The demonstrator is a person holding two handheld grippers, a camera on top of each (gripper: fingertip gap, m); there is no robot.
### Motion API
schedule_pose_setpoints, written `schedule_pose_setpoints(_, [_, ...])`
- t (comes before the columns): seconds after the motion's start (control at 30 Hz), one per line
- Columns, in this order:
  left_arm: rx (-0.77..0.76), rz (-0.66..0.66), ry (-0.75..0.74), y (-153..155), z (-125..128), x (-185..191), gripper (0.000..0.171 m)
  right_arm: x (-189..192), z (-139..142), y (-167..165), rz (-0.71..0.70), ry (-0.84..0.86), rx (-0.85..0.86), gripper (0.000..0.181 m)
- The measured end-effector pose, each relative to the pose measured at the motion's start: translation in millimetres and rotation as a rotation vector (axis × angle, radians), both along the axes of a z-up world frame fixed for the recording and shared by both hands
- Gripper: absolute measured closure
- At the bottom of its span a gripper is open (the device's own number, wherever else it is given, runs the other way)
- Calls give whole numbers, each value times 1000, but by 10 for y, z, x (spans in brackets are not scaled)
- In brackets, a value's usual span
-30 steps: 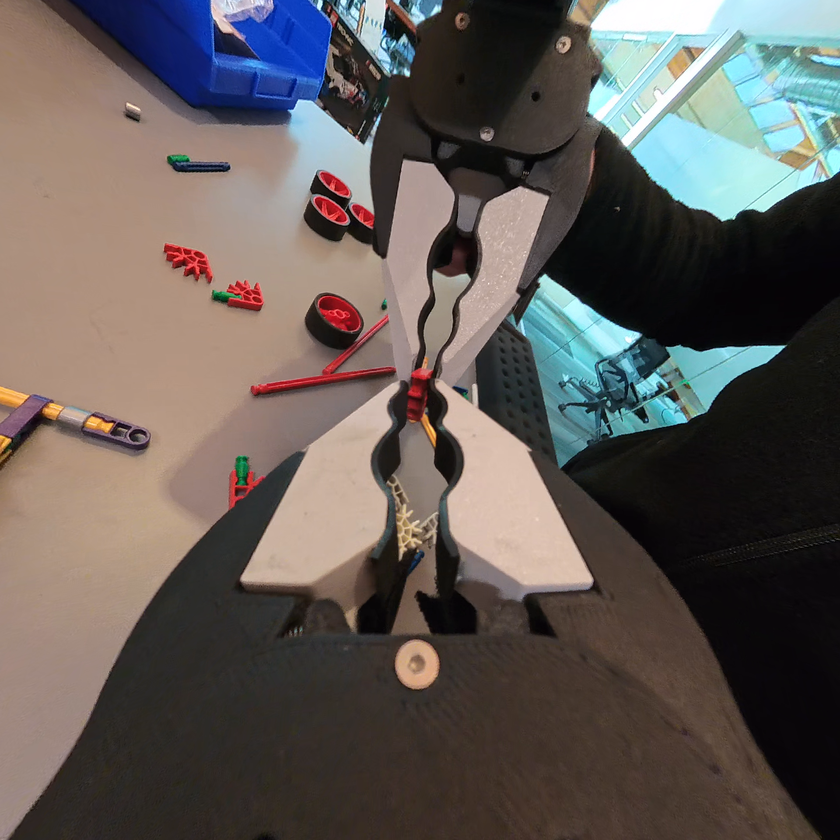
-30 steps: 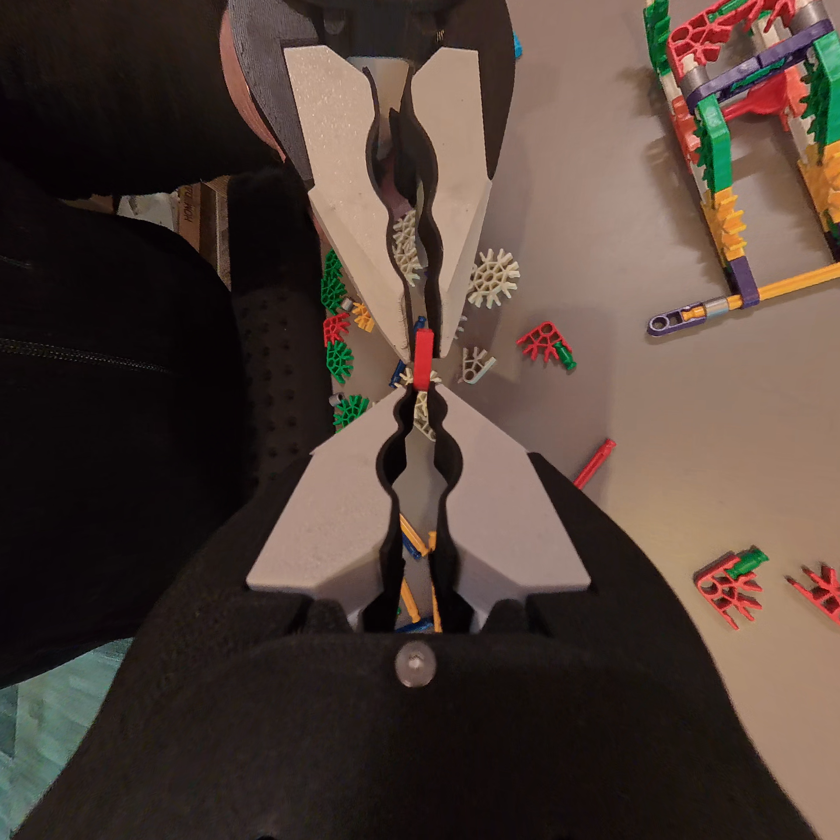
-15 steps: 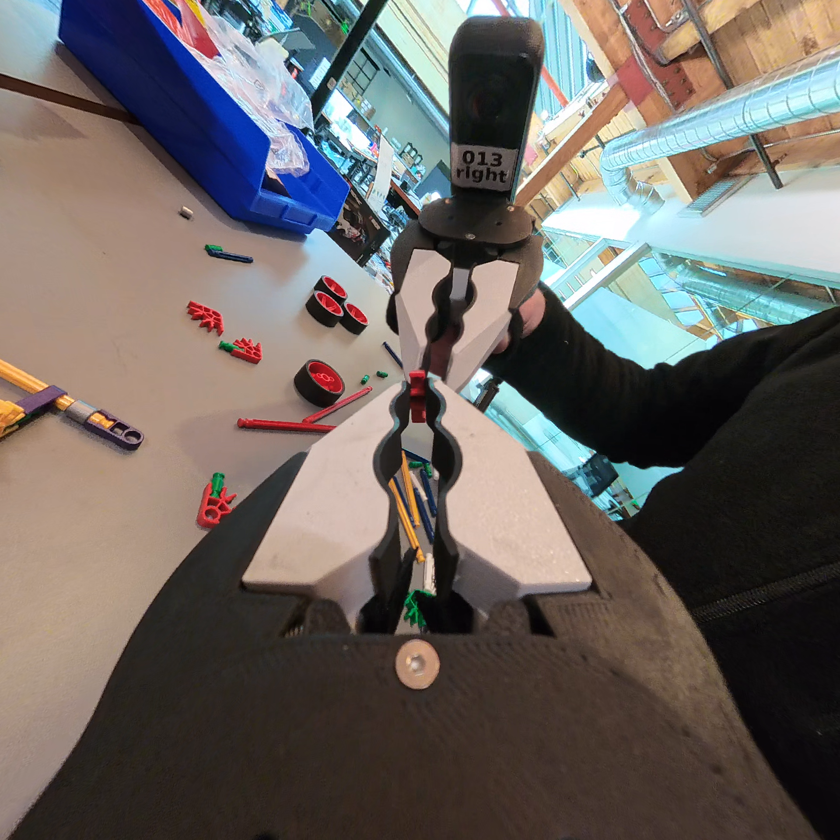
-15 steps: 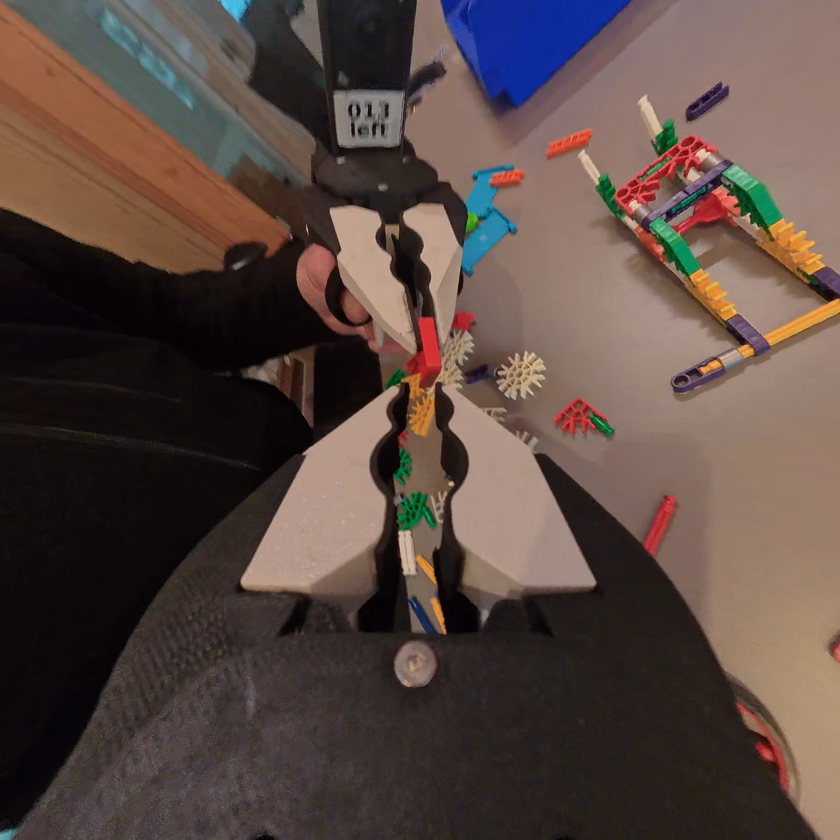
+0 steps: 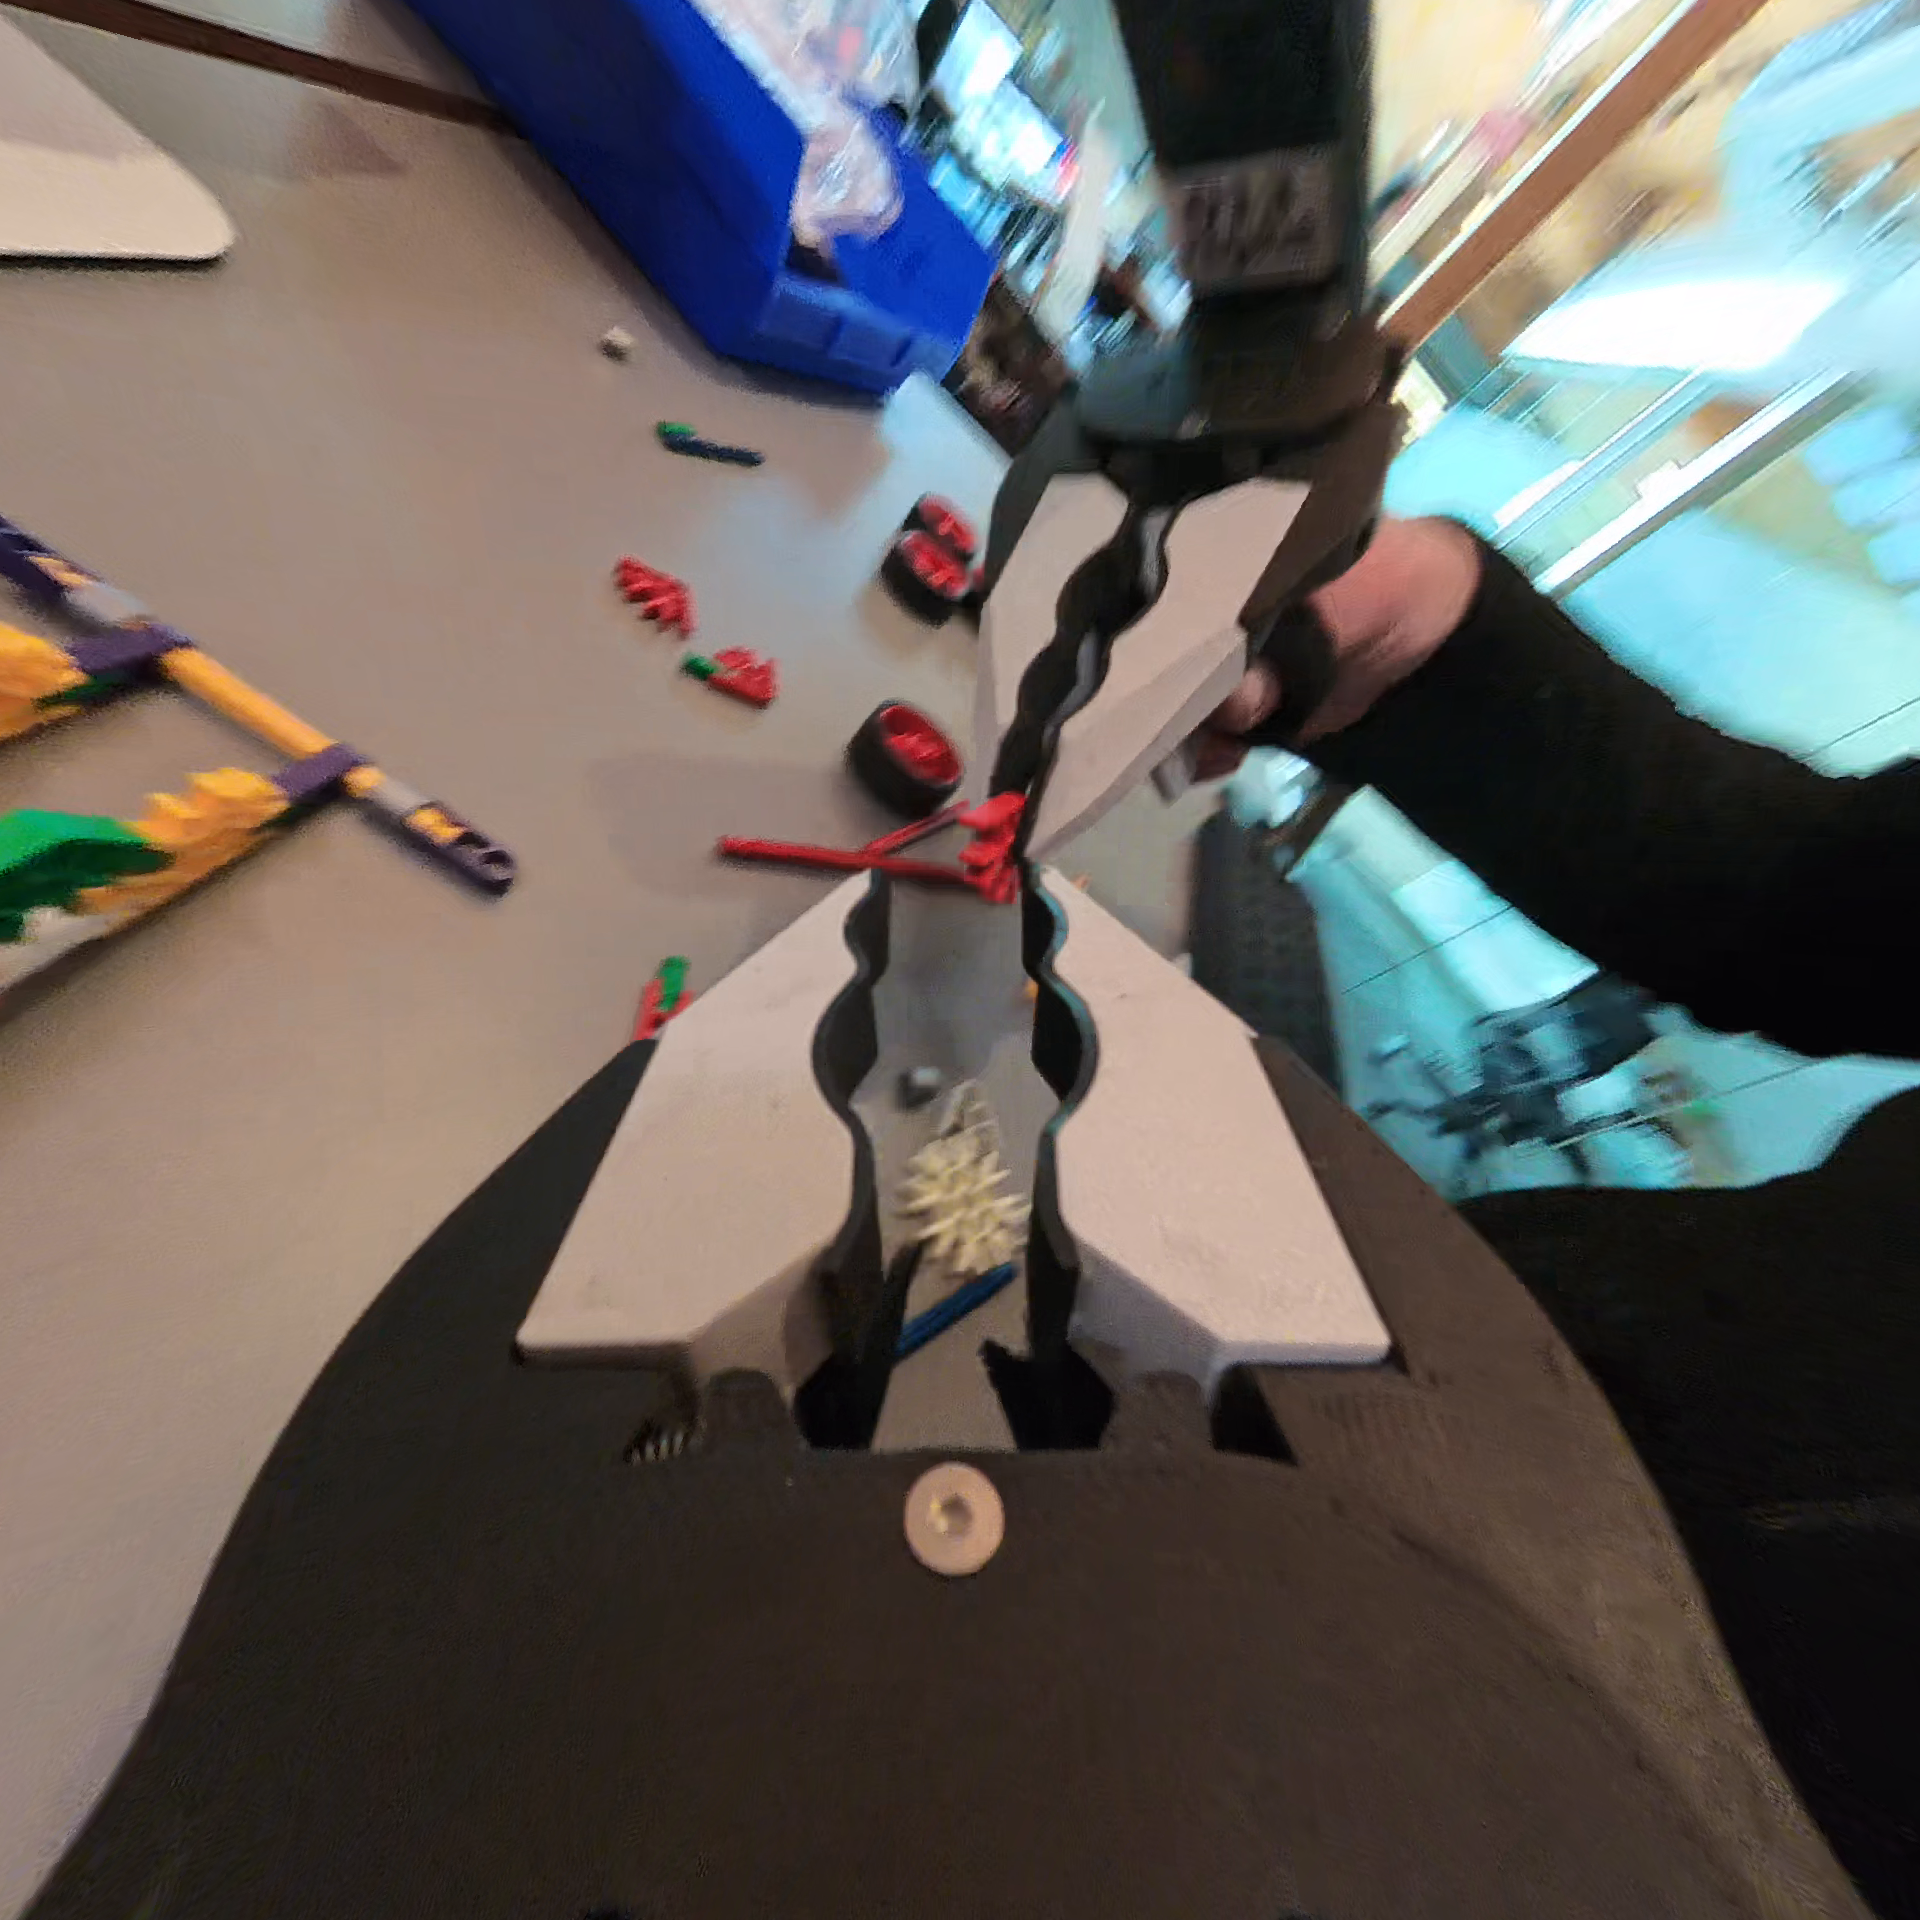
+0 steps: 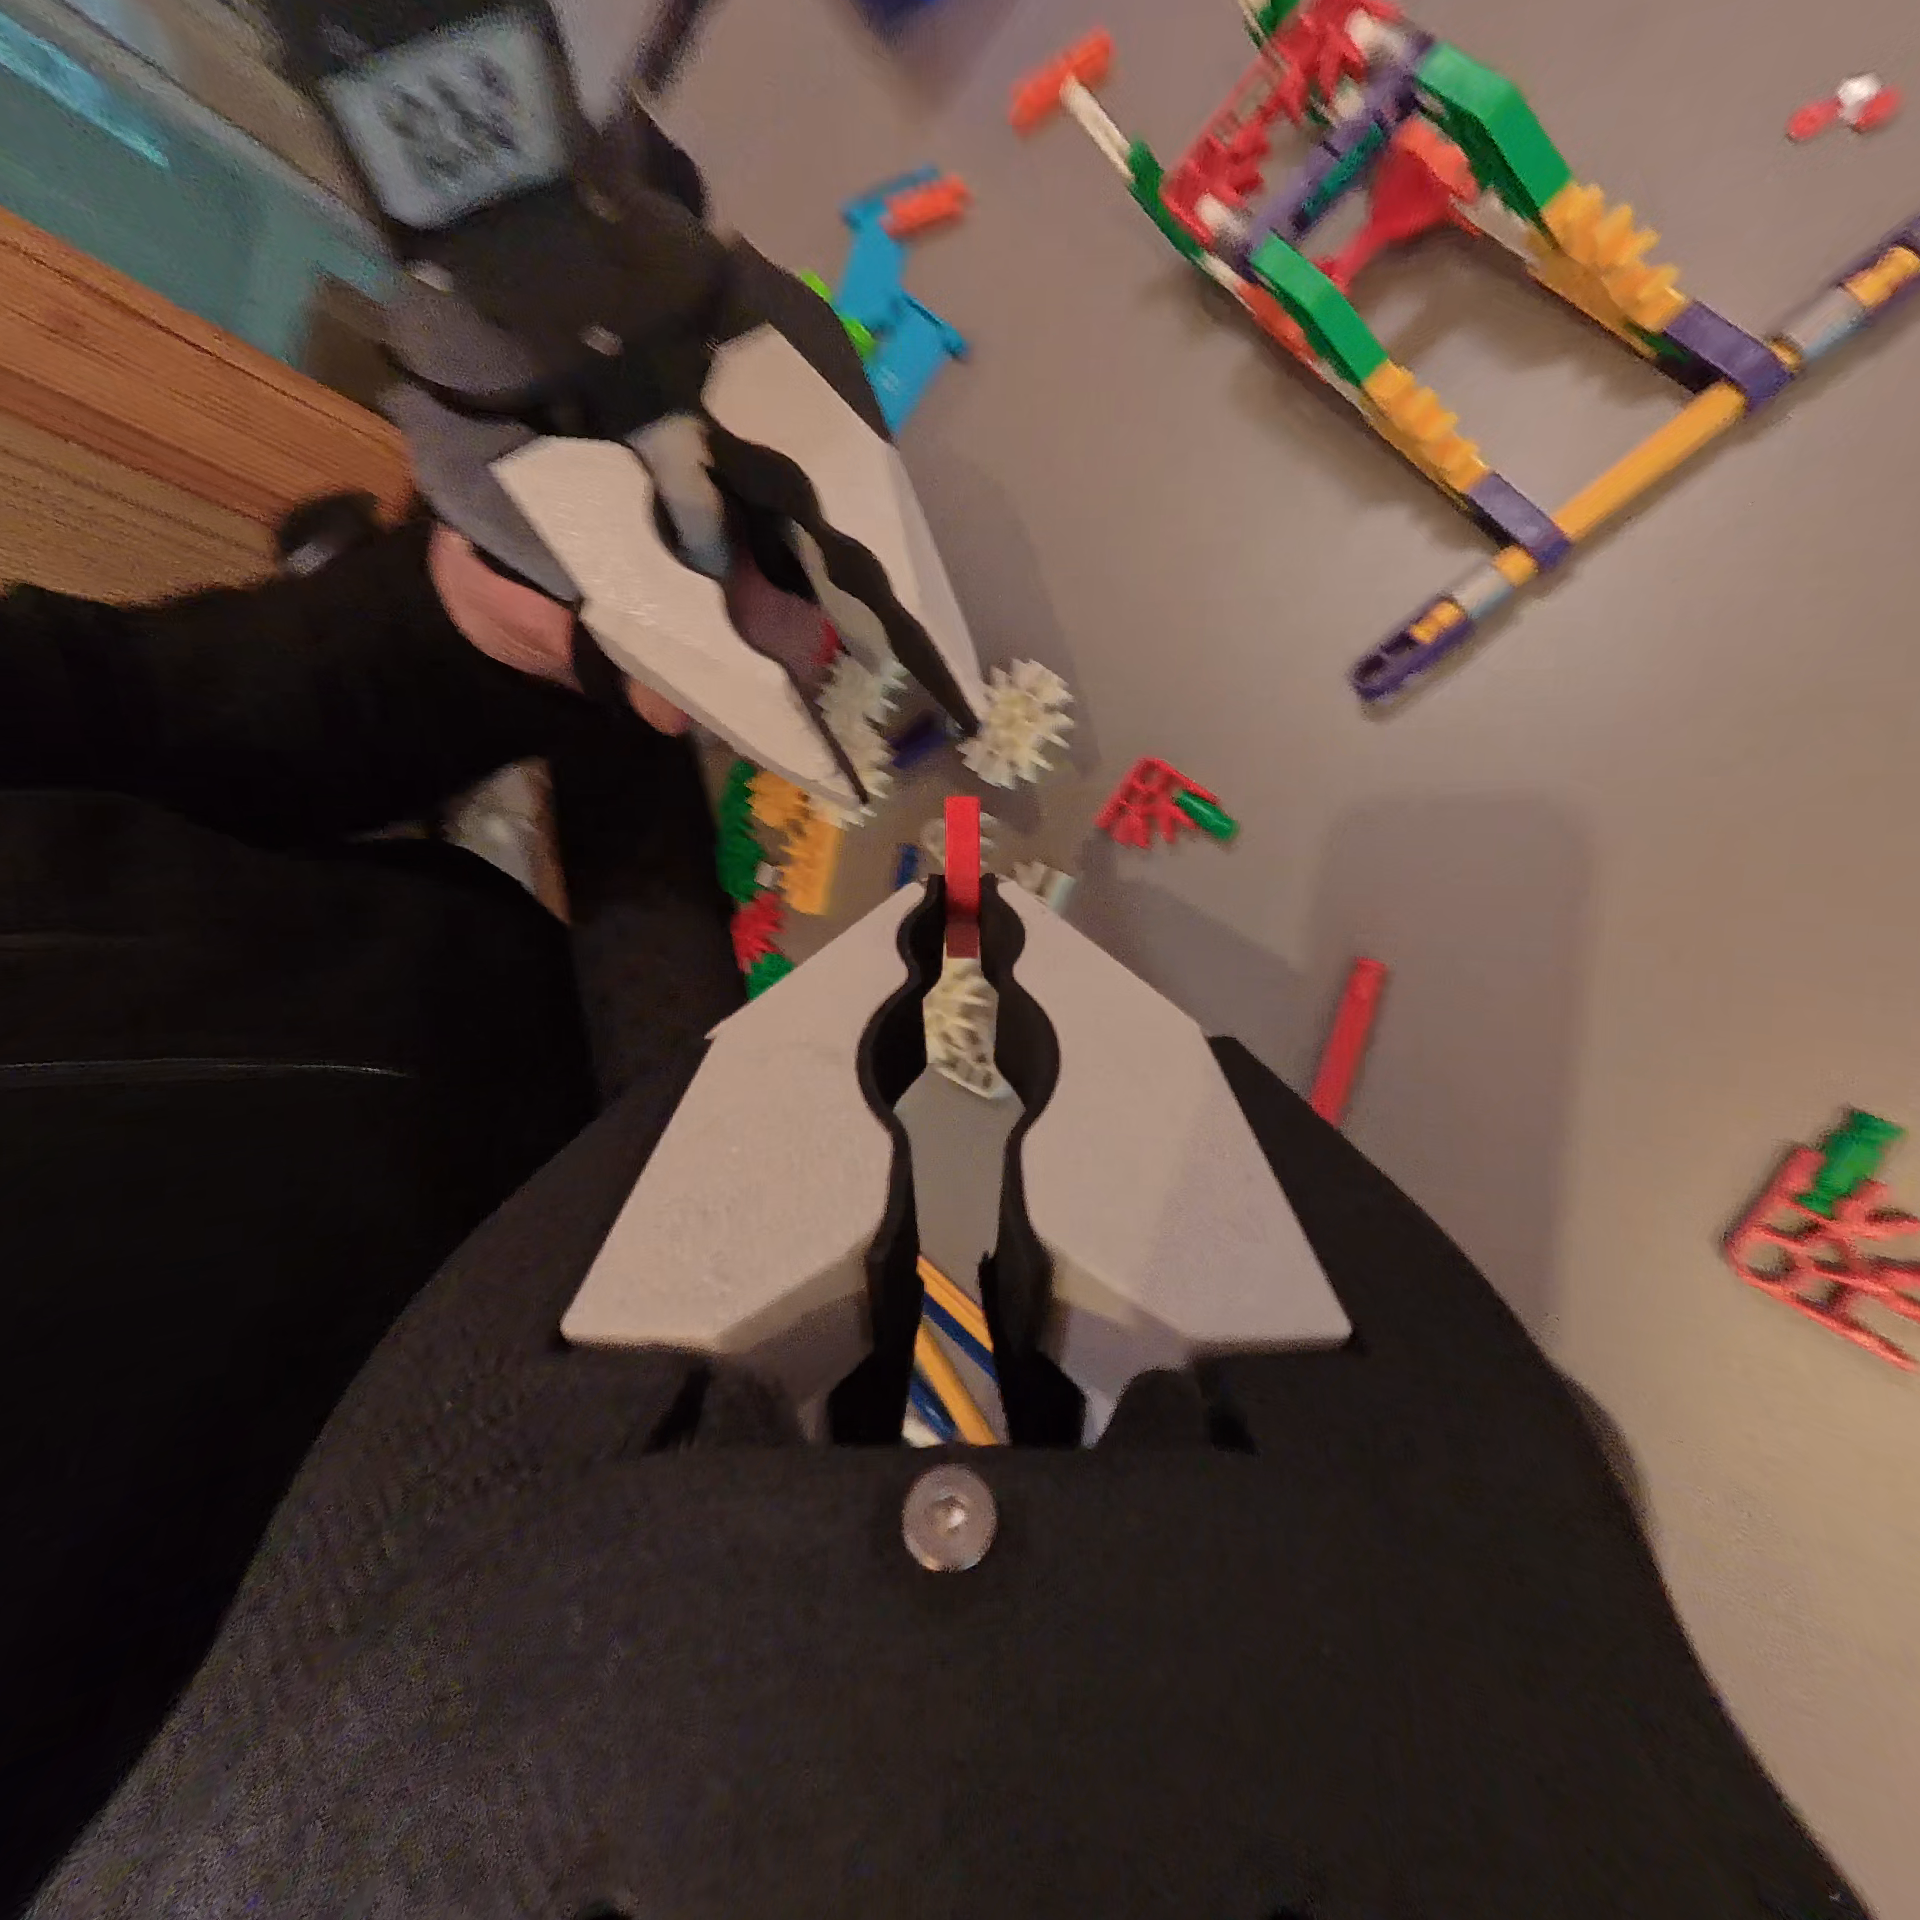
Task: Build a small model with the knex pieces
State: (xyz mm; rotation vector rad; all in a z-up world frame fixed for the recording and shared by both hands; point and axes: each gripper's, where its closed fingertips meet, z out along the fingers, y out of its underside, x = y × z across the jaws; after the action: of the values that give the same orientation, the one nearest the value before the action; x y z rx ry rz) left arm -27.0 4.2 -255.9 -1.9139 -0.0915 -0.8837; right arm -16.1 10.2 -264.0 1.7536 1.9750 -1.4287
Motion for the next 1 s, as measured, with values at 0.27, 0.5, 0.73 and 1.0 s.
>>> schedule_pose_setpoints(0.27, [-264,-83,606,24,-742,-202,144,-94,-585,121,180,-293,159,178])
schedule_pose_setpoints(0.5, [-307,-173,713,28,-882,-163,157,-143,-722,149,240,-385,134,178])
schedule_pose_setpoints(0.73, [-307,-198,728,62,-882,-168,158,-168,-747,197,264,-434,90,178])
schedule_pose_setpoints(1.0, [-306,-228,729,69,-883,-169,158,-186,-763,209,321,-492,64,177])
